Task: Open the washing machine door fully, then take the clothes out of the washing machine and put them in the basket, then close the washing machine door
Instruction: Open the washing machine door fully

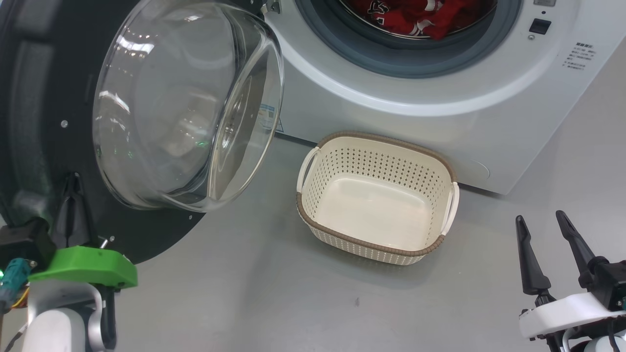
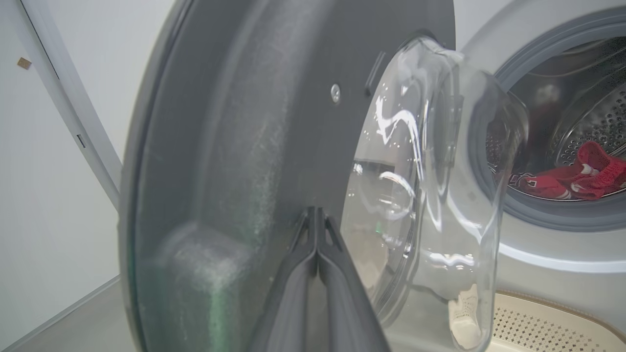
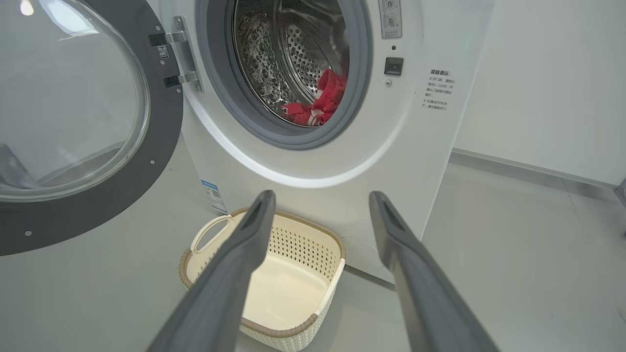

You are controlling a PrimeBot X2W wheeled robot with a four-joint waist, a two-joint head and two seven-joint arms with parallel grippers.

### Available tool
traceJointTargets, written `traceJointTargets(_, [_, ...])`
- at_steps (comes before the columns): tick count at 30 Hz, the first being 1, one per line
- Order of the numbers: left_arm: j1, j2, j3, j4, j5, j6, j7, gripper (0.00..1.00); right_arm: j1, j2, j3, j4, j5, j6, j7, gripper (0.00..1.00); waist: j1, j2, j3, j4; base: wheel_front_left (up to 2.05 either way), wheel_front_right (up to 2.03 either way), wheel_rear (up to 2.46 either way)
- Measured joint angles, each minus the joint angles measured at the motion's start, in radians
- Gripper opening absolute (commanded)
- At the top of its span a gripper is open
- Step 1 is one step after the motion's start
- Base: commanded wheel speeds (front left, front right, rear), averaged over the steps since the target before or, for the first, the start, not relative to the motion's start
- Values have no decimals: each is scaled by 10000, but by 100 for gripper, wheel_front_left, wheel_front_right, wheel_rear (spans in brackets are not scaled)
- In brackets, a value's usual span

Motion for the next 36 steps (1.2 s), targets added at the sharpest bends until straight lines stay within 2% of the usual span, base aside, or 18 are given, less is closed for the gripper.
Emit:
traceJointTargets(11, [-676, 77, 754, 865, 2, 0, -378, 0, -44, -2, 98, -201, -2, 6, 102, 100, 0, 0, -6, -168, 0, 0, 0])
traceJointTargets(17, [-993, 313, 1281, 1455, 13, 2, -583, 0, -80, -2, 161, -213, -4, 6, 180, 100, 0, 0, -43, -340, 0, 0, 0])
traceJointTargets(28, [-1387, 568, 1436, 2263, 15, 2, -763, 0, -79, 2, 136, -263, -2, 6, 232, 100, 0, 0, -82, -522, 0, 0, 0])
traceJointTargets(36, [-1394, 489, 1438, 2495, 13, 44, -1070, 0, -79, 21, 138, -328, -2, 4, 234, 100, 0, 0, -61, -632, 0, 0, 0])
